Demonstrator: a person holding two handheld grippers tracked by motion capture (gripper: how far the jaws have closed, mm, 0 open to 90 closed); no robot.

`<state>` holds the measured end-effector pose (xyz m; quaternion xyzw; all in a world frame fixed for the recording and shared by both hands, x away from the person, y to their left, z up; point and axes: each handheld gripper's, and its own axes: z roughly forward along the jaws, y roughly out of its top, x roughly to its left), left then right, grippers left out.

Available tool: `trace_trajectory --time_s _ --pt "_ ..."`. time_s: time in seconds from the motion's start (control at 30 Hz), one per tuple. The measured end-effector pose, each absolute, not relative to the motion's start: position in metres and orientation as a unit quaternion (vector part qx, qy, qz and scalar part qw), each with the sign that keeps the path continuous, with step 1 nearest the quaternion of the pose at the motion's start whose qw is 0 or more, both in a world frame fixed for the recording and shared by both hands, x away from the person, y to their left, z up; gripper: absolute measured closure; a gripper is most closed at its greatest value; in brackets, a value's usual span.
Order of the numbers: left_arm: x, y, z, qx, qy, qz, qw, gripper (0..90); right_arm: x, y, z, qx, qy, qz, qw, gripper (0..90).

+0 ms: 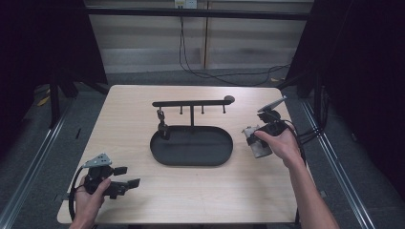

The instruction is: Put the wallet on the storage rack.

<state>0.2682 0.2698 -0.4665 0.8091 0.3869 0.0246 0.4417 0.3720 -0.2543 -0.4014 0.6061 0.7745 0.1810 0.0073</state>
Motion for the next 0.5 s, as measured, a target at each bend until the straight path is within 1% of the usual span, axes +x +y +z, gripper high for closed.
trace_trajectory --time_s 0.3,0.5 --pt "0.268 0.270 -0.467 0.809 0.386 0.026 0.442 19.4 0.373 -0.246 -0.398 0.603 0.767 0.219 -0.019 33.3" --pt "0.268 0.270 -0.467 0.811 0.385 0.029 0.439 19.4 0.377 -0.241 -0.391 0.603 0.762 0.236 -0.023 33.3"
